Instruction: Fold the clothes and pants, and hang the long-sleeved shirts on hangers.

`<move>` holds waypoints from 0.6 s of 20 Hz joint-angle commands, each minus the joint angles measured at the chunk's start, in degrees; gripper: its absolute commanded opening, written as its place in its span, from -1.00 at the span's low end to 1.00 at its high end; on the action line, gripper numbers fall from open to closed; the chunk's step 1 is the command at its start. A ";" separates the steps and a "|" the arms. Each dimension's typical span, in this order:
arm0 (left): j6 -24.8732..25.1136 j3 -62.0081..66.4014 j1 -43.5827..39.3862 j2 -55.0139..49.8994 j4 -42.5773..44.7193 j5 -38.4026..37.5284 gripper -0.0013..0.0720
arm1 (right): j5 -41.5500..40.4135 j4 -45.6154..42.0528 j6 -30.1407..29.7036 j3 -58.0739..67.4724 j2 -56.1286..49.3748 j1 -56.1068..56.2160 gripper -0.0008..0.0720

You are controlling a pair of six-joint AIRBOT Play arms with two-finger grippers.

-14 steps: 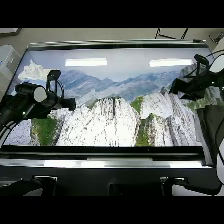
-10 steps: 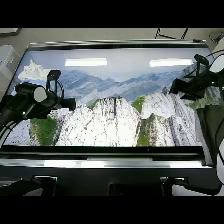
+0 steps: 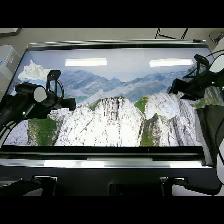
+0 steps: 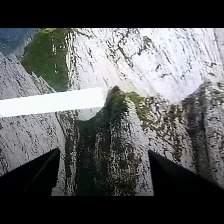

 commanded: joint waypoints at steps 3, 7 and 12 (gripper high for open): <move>0.02 -0.02 -0.02 -0.20 0.00 2.71 0.96 | -2.97 0.00 -0.35 -0.02 -0.02 0.04 0.76; -0.02 -0.02 -0.07 -1.09 -1.88 13.66 0.96 | -8.46 -0.02 -0.39 -0.02 -0.02 0.04 0.76; -3.69 1.11 2.71 -3.41 4.74 29.55 0.96 | -15.74 -1.68 -4.48 -0.02 -0.02 0.04 0.75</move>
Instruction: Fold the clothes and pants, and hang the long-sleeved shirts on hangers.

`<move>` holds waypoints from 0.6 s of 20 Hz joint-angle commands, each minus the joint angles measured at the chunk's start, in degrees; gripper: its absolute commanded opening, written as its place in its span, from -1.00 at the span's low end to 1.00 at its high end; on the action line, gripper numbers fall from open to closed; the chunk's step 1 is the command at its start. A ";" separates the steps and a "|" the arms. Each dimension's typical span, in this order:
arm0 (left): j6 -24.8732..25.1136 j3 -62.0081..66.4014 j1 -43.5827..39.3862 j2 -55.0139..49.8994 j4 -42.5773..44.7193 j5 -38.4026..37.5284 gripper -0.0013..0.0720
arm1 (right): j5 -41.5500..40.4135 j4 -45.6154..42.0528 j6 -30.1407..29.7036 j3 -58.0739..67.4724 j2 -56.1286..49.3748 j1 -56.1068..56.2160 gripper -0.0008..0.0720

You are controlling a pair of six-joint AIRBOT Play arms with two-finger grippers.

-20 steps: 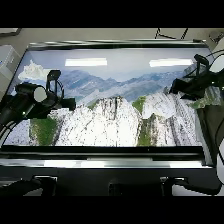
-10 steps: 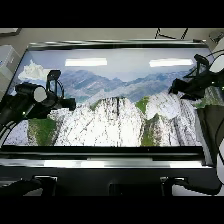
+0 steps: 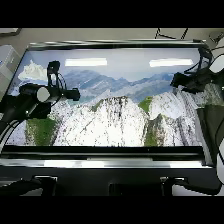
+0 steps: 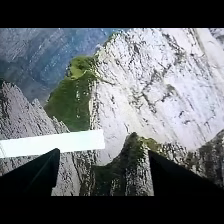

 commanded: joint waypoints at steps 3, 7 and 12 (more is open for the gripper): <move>-14.71 5.20 16.87 -4.02 -0.13 -0.20 0.97 | -2.05 -3.37 -3.41 -0.02 -0.04 0.04 0.76; -7.28 4.87 42.01 -6.14 -20.31 -15.63 0.97 | 3.74 -3.19 -3.65 -0.09 -0.04 0.07 0.76; 2.08 -5.35 56.72 -6.60 -27.36 -12.33 0.97 | 6.45 -2.93 -3.58 -0.09 -0.04 0.07 0.76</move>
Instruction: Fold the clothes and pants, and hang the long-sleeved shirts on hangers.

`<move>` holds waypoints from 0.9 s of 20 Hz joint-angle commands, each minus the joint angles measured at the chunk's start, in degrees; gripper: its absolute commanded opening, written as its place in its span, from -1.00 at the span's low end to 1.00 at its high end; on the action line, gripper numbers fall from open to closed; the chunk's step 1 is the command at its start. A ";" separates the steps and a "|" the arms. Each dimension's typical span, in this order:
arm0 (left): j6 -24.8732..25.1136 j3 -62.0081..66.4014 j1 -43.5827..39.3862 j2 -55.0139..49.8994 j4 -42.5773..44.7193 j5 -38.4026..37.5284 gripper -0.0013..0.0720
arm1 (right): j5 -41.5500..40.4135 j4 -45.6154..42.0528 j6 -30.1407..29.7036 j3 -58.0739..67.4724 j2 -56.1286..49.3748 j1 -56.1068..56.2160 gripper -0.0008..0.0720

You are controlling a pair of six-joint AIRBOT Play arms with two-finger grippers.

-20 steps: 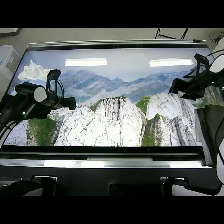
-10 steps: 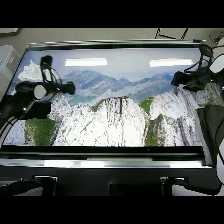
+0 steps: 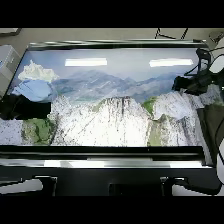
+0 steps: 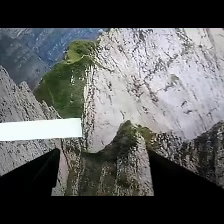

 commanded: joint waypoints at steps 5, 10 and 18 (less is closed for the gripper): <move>14.84 -11.69 7.72 -5.29 -19.28 12.85 0.97 | 2.45 3.13 0.04 -0.02 -0.04 0.07 0.76; 22.01 -11.67 2.25 -7.69 -27.19 23.58 0.96 | 3.37 5.51 0.39 -0.02 -0.04 0.07 0.76; 25.62 -11.65 -0.90 -0.61 -28.68 18.97 -0.92 | 13.99 6.49 1.88 -0.02 0.02 0.07 0.75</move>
